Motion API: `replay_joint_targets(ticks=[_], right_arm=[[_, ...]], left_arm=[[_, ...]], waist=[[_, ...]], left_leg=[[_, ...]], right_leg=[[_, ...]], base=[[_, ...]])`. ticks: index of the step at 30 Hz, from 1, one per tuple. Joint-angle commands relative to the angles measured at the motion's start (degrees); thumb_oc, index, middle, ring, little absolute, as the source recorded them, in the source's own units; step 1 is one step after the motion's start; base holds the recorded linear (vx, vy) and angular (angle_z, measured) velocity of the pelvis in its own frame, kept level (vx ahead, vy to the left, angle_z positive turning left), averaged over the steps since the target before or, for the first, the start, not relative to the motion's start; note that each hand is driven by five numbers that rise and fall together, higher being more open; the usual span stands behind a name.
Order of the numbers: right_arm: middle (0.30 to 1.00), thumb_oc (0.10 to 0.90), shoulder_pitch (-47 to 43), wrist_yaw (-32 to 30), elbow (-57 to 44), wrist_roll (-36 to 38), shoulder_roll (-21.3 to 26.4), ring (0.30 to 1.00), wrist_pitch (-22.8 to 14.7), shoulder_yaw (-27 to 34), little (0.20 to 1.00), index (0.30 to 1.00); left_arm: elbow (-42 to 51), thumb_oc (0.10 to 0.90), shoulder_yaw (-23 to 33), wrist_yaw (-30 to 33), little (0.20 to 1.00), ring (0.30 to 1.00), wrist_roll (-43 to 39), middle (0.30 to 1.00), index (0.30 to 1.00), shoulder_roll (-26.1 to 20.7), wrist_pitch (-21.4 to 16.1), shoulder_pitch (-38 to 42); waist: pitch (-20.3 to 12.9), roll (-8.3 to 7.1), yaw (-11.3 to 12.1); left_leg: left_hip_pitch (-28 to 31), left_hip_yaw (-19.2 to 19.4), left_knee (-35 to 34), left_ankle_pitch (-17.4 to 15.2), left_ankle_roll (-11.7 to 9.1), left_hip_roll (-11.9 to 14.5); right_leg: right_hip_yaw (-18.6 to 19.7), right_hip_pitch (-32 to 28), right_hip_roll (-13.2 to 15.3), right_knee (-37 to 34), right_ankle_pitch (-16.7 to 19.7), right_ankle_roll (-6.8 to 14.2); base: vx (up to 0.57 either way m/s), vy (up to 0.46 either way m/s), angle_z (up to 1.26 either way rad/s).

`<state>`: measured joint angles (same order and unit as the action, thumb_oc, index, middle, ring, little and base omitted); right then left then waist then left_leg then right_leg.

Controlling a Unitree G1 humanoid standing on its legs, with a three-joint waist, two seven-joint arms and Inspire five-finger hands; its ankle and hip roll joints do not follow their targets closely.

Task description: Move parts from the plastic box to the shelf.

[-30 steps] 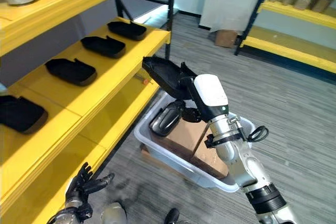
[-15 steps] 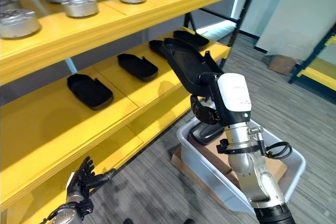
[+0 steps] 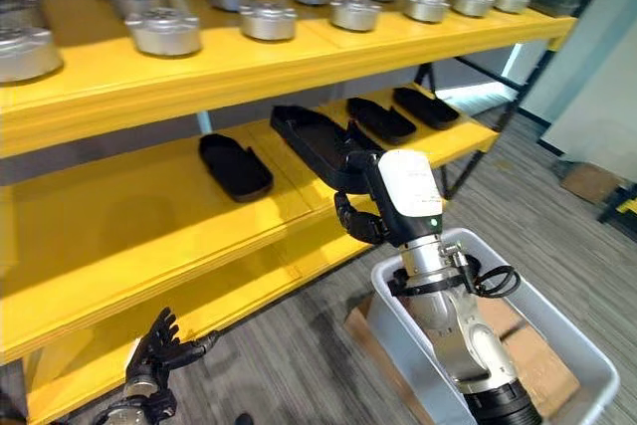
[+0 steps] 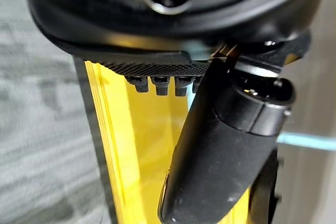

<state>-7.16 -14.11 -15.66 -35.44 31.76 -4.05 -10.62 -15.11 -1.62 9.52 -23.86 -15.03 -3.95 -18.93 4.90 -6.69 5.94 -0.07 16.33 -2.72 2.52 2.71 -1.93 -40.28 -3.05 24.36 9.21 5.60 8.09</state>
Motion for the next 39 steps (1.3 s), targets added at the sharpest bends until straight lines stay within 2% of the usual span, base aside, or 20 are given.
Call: replay_joint_targets(ticks=[1, 2, 3, 4, 5, 7, 8, 9, 10, 11, 13, 17, 25, 28, 30, 32, 33, 34, 38, 39], right_arm=[[0.300, 0.400, -11.41, -3.56, -1.67, -0.73, 0.29, 0.300, -2.66, 3.16, 0.300, 0.300], [0.300, 0.400, -11.25, -3.26, -1.48, -0.42, 0.48, 0.300, -2.71, 3.25, 0.300, 0.300], [0.300, 0.400, -11.25, -3.26, -1.48, -0.42, 0.47, 0.300, -2.71, 3.25, 0.300, 0.300], [0.300, 0.400, -11.10, -2.94, -1.74, 0.21, 0.63, 0.300, -3.14, 3.18, 0.300, 0.300], [0.300, 0.400, -11.09, -2.94, -1.73, 0.21, 0.64, 0.300, -3.14, 3.19, 0.300, 0.300], [0.300, 0.400, -10.87, -2.58, -1.97, 2.14, 0.44, 0.300, -4.38, 3.24, 0.300, 0.300], [0.300, 0.400, -10.91, -2.55, -1.98, 2.20, 0.49, 0.300, -4.41, 3.24, 0.300, 0.300], [0.300, 0.400, -10.86, -2.62, -2.04, 2.92, 0.46, 0.300, -5.01, 3.28, 0.300, 0.300], [0.300, 0.400, -11.03, -2.64, -1.89, 3.21, 0.64, 0.300, -5.32, 3.16, 0.300, 0.300], [0.300, 0.400, -10.89, -2.77, -2.72, 3.75, 0.49, 0.300, -5.24, 3.08, 0.300, 0.300], [0.300, 0.400, -10.77, -2.87, -2.60, 3.23, 0.80, 0.300, -5.41, 3.26, 0.300, 0.300], [0.300, 0.400, -10.26, -2.98, -3.24, 3.17, 1.54, 0.300, -5.69, 3.78, 0.300, 0.300], [0.300, 0.400, -10.42, -3.28, -4.54, 3.55, 2.15, 0.300, -5.97, 4.18, 0.300, 0.300], [0.300, 0.400, -12.44, -4.37, -4.76, 3.91, 3.01, 0.300, -6.20, 4.04, 0.300, 0.300], [0.300, 0.400, -13.91, -6.33, -5.75, 3.21, 4.40, 0.300, -6.13, 4.61, 0.300, 0.300], [0.300, 0.400, -14.05, -7.16, -5.59, 2.78, 4.82, 0.300, -5.74, 4.85, 0.300, 0.300], [0.300, 0.400, -14.05, -7.16, -5.59, 2.78, 4.82, 0.300, -5.74, 4.85, 0.300, 0.300], [0.300, 0.400, -13.58, -7.70, -5.73, 2.87, 5.23, 0.300, -5.55, 5.30, 0.300, 0.300], [0.300, 0.400, -13.49, -7.70, -5.76, 2.87, 5.28, 0.300, -5.55, 5.30, 0.300, 0.300], [0.300, 0.400, -13.54, -8.51, -5.96, 2.79, 7.04, 0.300, -5.30, 6.84, 0.300, 0.300]], left_arm=[[7.04, 0.900, 1.15, 0.08, 1.000, 1.000, 3.77, 1.000, 1.000, -4.68, -4.62, 4.23], [6.36, 0.900, 0.86, 0.41, 1.000, 1.000, 3.62, 1.000, 1.000, -5.11, -4.84, 4.78], [6.35, 0.900, 0.85, 0.41, 1.000, 1.000, 3.62, 1.000, 1.000, -5.12, -4.85, 4.80], [6.02, 0.900, 1.03, 0.63, 1.000, 1.000, 3.91, 1.000, 1.000, -5.51, -4.85, 4.64], [6.01, 0.900, 1.01, 0.63, 1.000, 1.000, 3.91, 1.000, 1.000, -5.51, -4.86, 4.65], [5.31, 0.900, 1.18, 0.70, 1.000, 1.000, 4.48, 1.000, 1.000, -5.54, -4.46, 4.27], [5.29, 0.900, 1.20, 0.69, 1.000, 1.000, 4.50, 1.000, 1.000, -5.48, -4.46, 4.30], [4.96, 0.900, 1.14, 0.53, 1.000, 1.000, 4.64, 1.000, 1.000, -5.21, -4.17, 4.32], [5.15, 0.900, 1.18, 0.47, 1.000, 1.000, 4.65, 1.000, 1.000, -4.80, -4.19, 4.10], [4.84, 0.900, 0.51, 0.65, 1.000, 1.000, 4.28, 1.000, 1.000, -4.56, -4.11, 5.16], [4.04, 0.900, -0.53, 0.59, 1.000, 1.000, 3.97, 1.000, 1.000, -3.68, -4.38, 6.05], [4.50, 0.900, -0.22, -0.25, 1.000, 1.000, 3.18, 1.000, 1.000, -2.25, -4.39, 4.17], [4.23, 0.900, -0.35, 0.21, 1.000, 1.000, 2.50, 1.000, 1.000, -1.43, -4.22, 3.90], [3.70, 0.900, -1.71, 0.51, 1.000, 1.000, 1.64, 1.000, 1.000, -1.96, -4.53, 6.29], [3.57, 0.900, -2.98, 0.32, 1.000, 1.000, 0.03, 1.000, 1.000, -2.50, -4.26, 8.00], [3.87, 0.900, -2.94, 0.39, 1.000, 1.000, -0.19, 1.000, 1.000, -2.57, -4.40, 8.20], [3.87, 0.900, -2.94, 0.39, 1.000, 1.000, -0.19, 1.000, 1.000, -2.57, -4.40, 8.20], [4.23, 0.900, -2.90, 0.58, 1.000, 1.000, -0.32, 1.000, 1.000, -2.83, -4.43, 8.04], [4.26, 0.900, -2.95, 0.59, 1.000, 1.000, -0.33, 1.000, 1.000, -2.79, -4.42, 7.97], [4.41, 0.900, -3.10, 1.00, 1.000, 1.000, -0.64, 1.000, 1.000, -2.20, -4.72, 7.73]], waist=[[-0.84, -0.08, -0.23], [-0.28, -0.37, -1.24], [-0.33, -0.39, -1.16], [0.32, -0.01, -2.44], [0.24, -0.02, -2.17], [0.92, 0.90, -3.88], [0.80, 1.01, -3.78], [0.87, 1.09, -4.34], [0.72, 1.06, -4.92], [1.36, 1.04, -5.85], [0.51, 0.41, -6.50], [-2.31, 0.46, -5.88], [-2.35, 1.02, -5.82], [-0.30, 0.39, -6.10], [0.92, -0.67, -7.57], [0.53, -0.65, -7.87], [0.53, -0.65, -7.87], [0.26, -0.52, -8.15], [0.40, -0.29, -8.17], [-1.17, 3.03, -7.22]], left_leg=[[4.25, -6.27, -2.17, -6.16, -2.30, 2.59], [3.60, -6.48, -2.28, -5.03, -1.82, 2.02], [3.55, -6.39, -2.28, -5.03, -1.81, 2.00], [3.78, -7.51, -2.28, -4.79, -1.58, 2.26], [3.74, -7.23, -2.28, -4.83, -1.59, 2.27], [4.18, -8.25, -2.28, -4.35, -0.82, 3.06], [4.01, -8.10, -2.28, -4.28, -1.06, 3.38], [4.25, -8.41, -2.28, -4.65, -1.09, 3.32], [4.05, -8.80, -2.28, -4.56, -1.33, 3.09], [4.25, -10.64, -2.28, -4.24, -1.89, 2.71], [3.47, -11.05, -2.28, -4.47, -2.34, 2.71], [3.84, -9.13, -2.28, -4.51, -3.23, 3.84], [4.97, -9.61, -1.63, -4.51, -3.97, 4.54], [-0.46, -9.56, 9.18, -7.50, -4.86, 4.40], [-2.80, -3.18, 16.22, -8.72, -6.17, 10.87], [-2.56, -2.39, 15.60, -7.87, -7.24, 15.86], [-2.56, -2.39, 15.60, -7.87, -7.24, 15.86], [-2.25, -1.53, 13.14, -3.63, -8.56, 19.87], [-1.76, -1.63, 12.73, -3.55, -8.84, 20.15], [-0.68, -6.31, 5.62, 4.27, -12.22, 24.79]], right_leg=[[6.17, -1.25, 5.01, 1.06, 12.99, 6.91], [10.33, 0.67, 4.13, 1.17, 13.28, 6.11], [10.45, 0.83, 4.15, 1.23, 13.27, 6.11], [17.74, 3.50, 0.25, 2.12, 11.04, 5.04], [18.09, 3.84, 0.24, 2.30, 10.99, 5.02], [22.88, 8.03, -9.28, 3.22, 2.26, 1.80], [22.89, 8.40, -9.55, 3.52, 2.00, 1.36], [23.92, 9.98, -13.39, 2.57, -0.36, 0.65], [25.40, 11.95, -16.42, -0.07, -0.33, 0.12], [29.96, 12.19, -17.46, -2.65, 0.28, 0.71], [32.89, 9.74, -19.60, -8.36, 0.37, 0.13], [30.01, 6.07, -19.20, -12.38, 1.05, 0.17], [28.62, 4.24, -19.41, -11.88, -0.67, -0.69], [27.37, 4.70, -18.15, -10.71, -1.21, -1.55], [24.95, 4.43, -16.06, -10.09, -1.60, -1.76], [24.09, 4.00, -15.31, -10.20, -1.71, -1.16], [24.09, 4.00, -15.31, -10.20, -1.71, -1.16], [22.42, 3.97, -14.84, -10.05, -1.64, -1.05], [22.29, 3.59, -15.17, -10.05, -1.85, -1.13], [21.21, 2.25, -11.97, -8.70, -2.97, 0.94]], base=[[-0.05, 0.049, 1.07], [-0.05, 0.047, 1.06], [-0.06, 0.073, 0.89], [0.01, 0.042, 0.38], [-0.01, 0.073, 0.19], [0.00, 0.081, 0.09], [0.04, 0.052, -0.01], [0.05, -0.014, -0.03], [0.08, -0.013, -0.04], [0.05, -0.026, 0.09], [0.05, -0.101, 0.31], [0.11, -0.110, 0.41], [0.05, -0.062, 0.03], [-0.09, -0.062, 0.33], [-0.08, 0.032, 0.88], [0.05, 0.099, 0.88], [0.06, 0.101, 0.62], [-0.01, 0.009, 0.37], [0.07, 0.131, 0.13], [0.34, 0.696, 0.09]])
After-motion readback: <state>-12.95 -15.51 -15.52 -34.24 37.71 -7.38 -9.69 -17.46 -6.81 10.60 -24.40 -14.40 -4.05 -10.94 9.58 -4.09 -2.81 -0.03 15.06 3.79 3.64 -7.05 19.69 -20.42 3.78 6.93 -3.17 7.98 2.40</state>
